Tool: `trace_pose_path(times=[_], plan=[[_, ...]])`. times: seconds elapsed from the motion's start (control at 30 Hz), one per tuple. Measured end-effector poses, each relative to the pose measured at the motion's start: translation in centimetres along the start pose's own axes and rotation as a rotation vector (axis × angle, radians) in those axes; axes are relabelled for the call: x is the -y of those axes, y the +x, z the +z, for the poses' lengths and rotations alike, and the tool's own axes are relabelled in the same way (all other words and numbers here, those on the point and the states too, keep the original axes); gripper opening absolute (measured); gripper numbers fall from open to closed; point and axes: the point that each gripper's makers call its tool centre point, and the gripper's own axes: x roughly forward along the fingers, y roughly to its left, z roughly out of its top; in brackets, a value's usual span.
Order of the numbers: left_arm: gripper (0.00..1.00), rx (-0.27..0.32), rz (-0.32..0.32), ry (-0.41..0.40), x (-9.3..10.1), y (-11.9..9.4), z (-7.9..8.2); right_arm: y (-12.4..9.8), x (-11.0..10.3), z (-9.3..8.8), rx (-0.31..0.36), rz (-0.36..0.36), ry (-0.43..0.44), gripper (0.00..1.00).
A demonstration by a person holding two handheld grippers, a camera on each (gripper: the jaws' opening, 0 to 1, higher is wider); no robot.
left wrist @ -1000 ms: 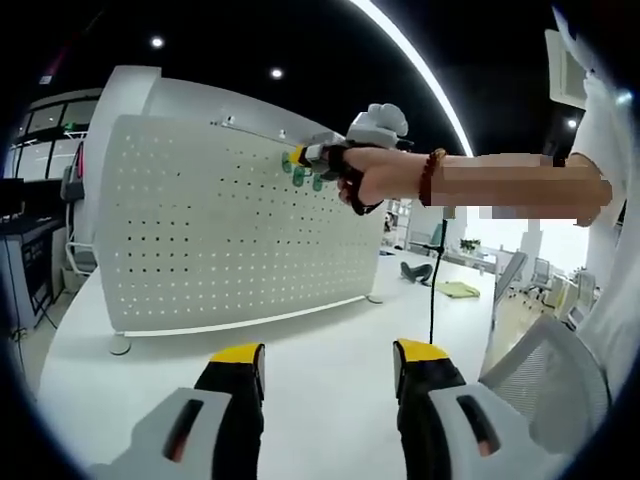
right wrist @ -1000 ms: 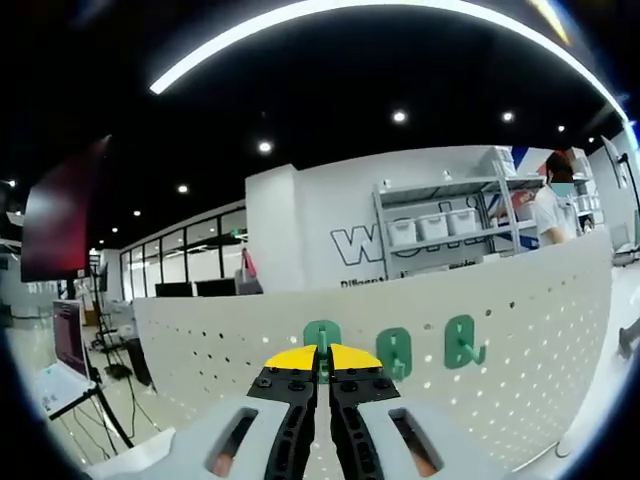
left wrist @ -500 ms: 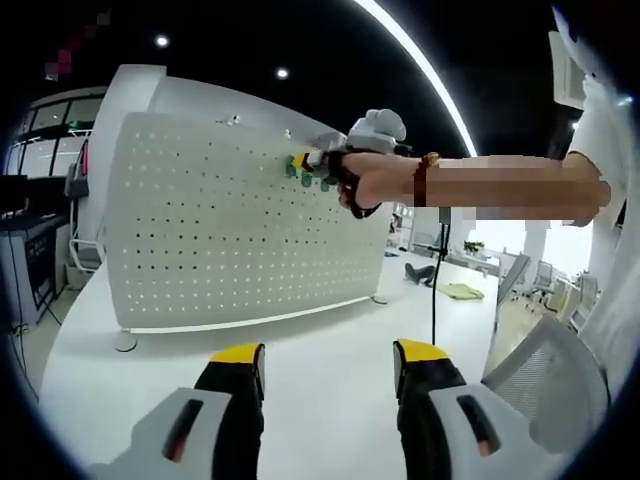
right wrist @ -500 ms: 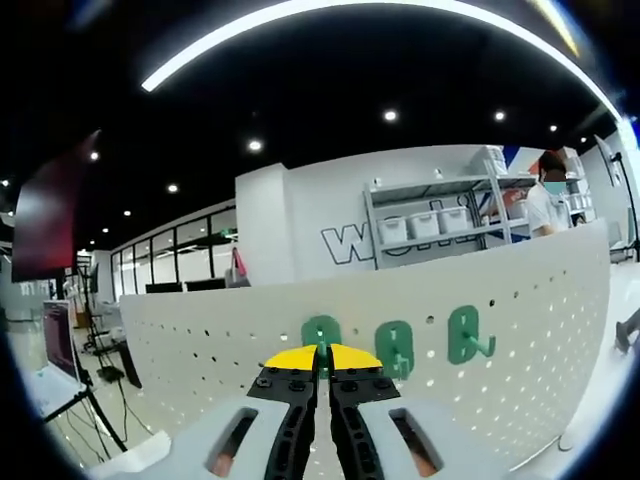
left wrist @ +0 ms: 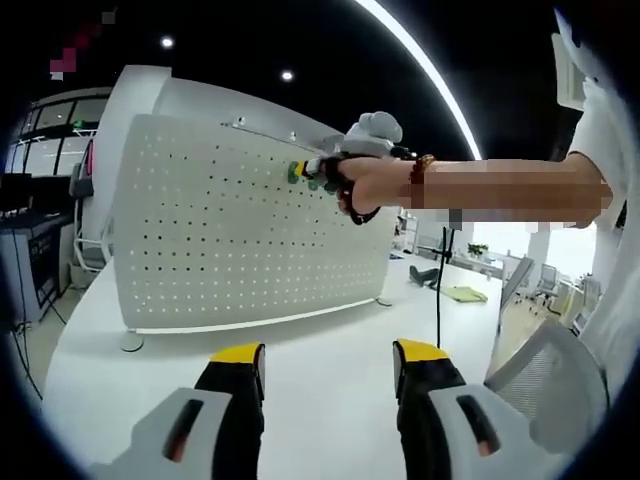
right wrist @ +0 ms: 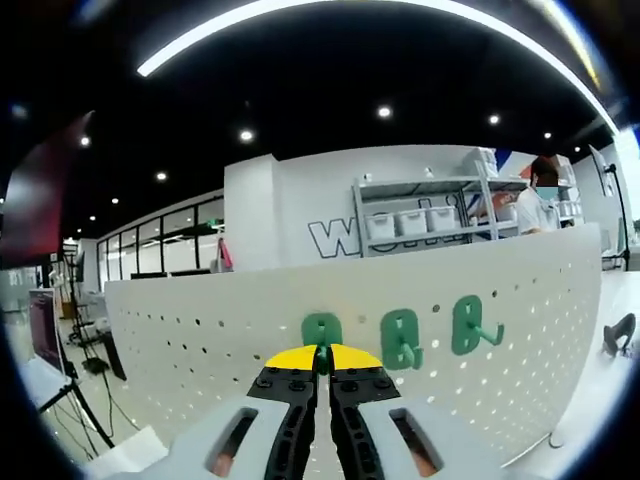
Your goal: Insert the hook assembly into the mounting plate slot until the hook locks in place.
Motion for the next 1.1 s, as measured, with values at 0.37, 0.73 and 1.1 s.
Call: trace_pose_path(times=[0.37, 0.73, 1.1], plan=[[0.53, -0.010, 0.001, -0.003, -0.1, 0.3, -0.3, 0.0, -0.4, 0.1, -0.058, -0.002, -0.080, 0.02], [0.52, -0.022, 0.013, -0.002, -0.7, 0.7, -0.6, 0.0, -1.1, 0.3, -0.054, 0.063, -0.067, 0.08], [0.50, -0.072, 0.060, 0.006, -2.2, 1.3, -1.3, -0.7, -0.8, -0.3, -0.075, 0.101, -0.068, 0.15]])
